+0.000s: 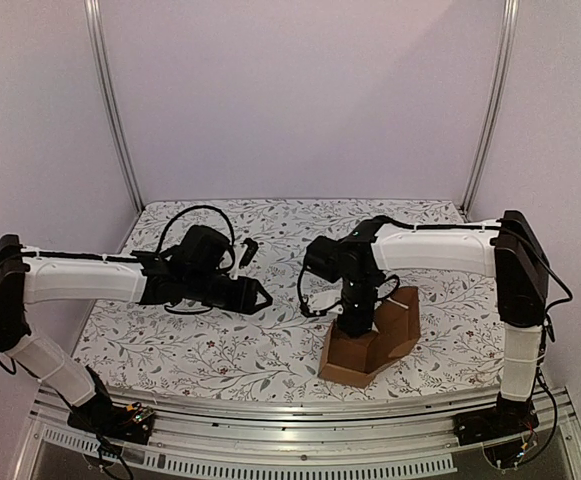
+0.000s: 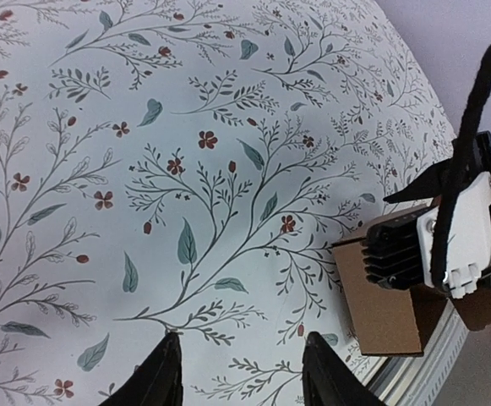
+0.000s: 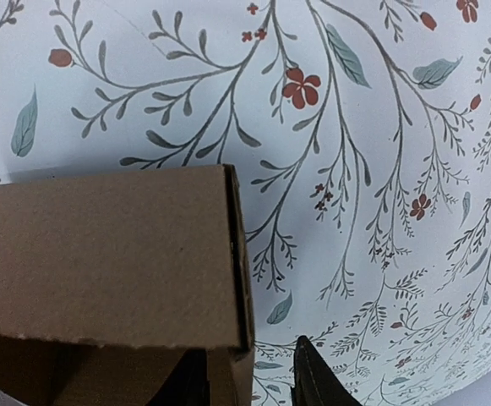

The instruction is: Fold the paper box

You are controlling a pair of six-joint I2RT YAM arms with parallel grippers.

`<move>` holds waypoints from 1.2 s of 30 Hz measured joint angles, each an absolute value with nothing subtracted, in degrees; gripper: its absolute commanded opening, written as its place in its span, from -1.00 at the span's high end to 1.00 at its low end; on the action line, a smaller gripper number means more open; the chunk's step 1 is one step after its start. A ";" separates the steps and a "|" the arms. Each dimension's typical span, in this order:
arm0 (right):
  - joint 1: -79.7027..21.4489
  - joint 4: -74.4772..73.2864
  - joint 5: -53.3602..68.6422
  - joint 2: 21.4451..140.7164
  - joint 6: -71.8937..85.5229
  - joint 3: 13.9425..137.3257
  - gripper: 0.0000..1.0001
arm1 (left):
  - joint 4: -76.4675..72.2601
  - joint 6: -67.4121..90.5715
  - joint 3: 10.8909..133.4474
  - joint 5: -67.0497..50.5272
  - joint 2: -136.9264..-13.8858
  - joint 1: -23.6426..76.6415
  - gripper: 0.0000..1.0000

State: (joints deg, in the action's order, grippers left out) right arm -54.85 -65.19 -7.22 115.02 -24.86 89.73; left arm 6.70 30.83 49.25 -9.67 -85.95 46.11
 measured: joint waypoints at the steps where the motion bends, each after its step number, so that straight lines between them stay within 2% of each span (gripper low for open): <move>1: -54.85 -64.97 -7.22 114.83 -24.84 89.84 0.32 | 6.70 30.81 49.32 -9.69 -86.04 46.33 0.02; 11: -54.85 -62.70 -6.68 110.87 -23.68 91.44 0.25 | 6.63 30.57 50.30 -9.65 -86.43 48.82 -0.11; 18: -54.81 -58.02 -6.52 100.40 -21.61 90.83 0.17 | 6.33 29.82 53.93 -10.35 -89.32 51.46 -0.19; 21: -54.70 -54.76 -7.86 92.92 -19.81 88.71 0.09 | 6.50 29.19 56.05 -11.22 -91.35 52.34 -0.20; 24: -54.30 -52.14 -9.37 86.30 -17.08 86.89 -0.19 | 6.76 28.21 58.65 -12.27 -93.71 52.69 -0.21; 27: -53.39 -49.95 -11.27 80.68 -13.74 84.14 -0.34 | 8.16 25.82 62.92 -13.87 -96.99 52.82 -0.21; 36: -50.74 -48.73 -14.92 73.45 -5.87 73.41 -0.41 | 20.25 12.82 80.71 -16.36 -109.08 54.83 -0.20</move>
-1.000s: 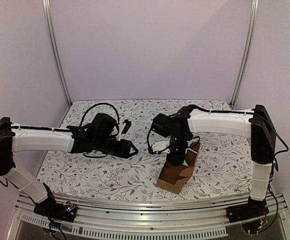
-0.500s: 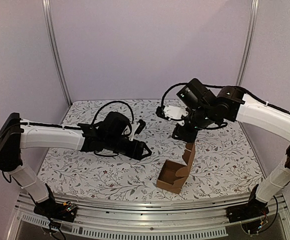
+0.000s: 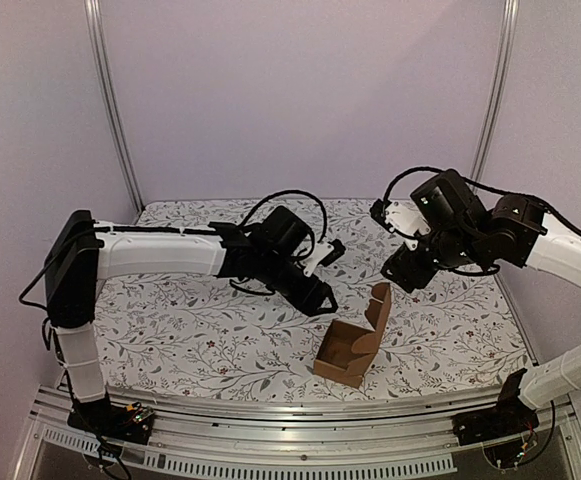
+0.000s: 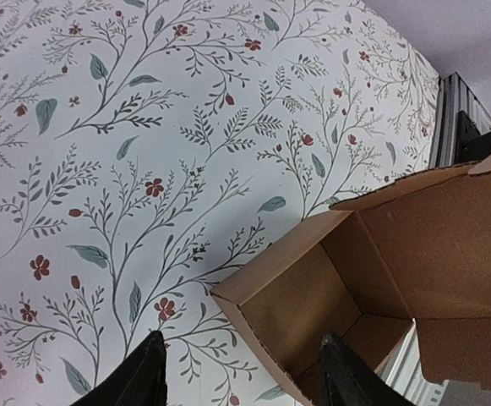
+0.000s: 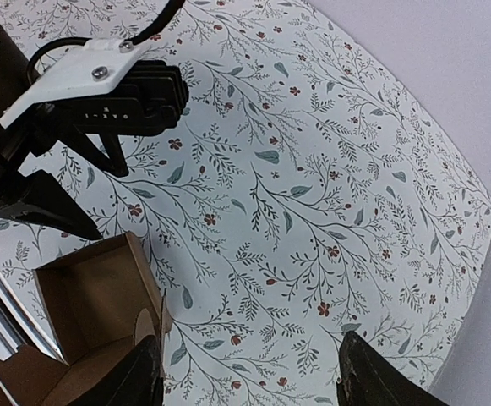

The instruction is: Fold the paper box

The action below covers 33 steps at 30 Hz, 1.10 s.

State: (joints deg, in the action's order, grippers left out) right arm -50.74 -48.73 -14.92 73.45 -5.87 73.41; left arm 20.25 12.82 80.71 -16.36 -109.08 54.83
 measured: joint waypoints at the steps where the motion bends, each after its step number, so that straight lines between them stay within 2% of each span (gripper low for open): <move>1: -50.48 -48.75 -15.14 72.93 -5.21 72.36 -0.41 | 21.78 11.14 82.37 -16.34 -110.15 55.07 -0.20; 10: -50.06 -48.71 -15.99 68.71 -1.98 69.73 -0.46 | 31.03 -1.96 92.31 -15.77 -118.13 57.12 -0.21; 16: -50.04 -48.36 -16.49 67.00 -0.95 69.71 -0.51 | 33.47 -8.40 94.85 -14.37 -121.08 58.35 -0.21; 33: -49.84 -46.89 -18.55 61.08 2.66 66.65 -0.51 | 38.22 -14.39 103.90 -13.72 -128.09 58.70 0.04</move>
